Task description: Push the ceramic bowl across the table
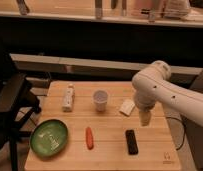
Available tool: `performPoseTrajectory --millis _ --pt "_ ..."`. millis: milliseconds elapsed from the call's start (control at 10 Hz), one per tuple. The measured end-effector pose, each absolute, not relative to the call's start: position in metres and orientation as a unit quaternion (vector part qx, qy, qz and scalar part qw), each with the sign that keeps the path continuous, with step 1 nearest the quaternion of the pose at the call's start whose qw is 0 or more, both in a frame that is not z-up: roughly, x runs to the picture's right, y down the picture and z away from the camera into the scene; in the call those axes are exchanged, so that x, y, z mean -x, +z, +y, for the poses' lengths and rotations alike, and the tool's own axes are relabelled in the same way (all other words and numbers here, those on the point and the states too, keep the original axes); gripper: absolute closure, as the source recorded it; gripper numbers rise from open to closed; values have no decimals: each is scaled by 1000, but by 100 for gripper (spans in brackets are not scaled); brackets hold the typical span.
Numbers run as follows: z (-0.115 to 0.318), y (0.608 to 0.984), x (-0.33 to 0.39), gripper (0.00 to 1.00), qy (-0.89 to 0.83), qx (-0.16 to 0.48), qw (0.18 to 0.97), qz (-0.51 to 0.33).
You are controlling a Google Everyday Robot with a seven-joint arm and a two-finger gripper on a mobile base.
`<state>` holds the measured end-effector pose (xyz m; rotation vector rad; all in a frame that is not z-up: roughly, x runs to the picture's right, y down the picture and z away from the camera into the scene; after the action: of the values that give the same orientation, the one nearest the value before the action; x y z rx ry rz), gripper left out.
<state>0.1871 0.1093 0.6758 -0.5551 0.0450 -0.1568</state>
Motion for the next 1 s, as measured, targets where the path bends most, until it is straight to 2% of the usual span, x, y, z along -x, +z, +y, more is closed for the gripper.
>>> performPoseTrajectory --millis 300,1000 --pt "114 677 -136 20 -117 270 956 14" --pt "123 676 -85 20 -170 261 950 -4"
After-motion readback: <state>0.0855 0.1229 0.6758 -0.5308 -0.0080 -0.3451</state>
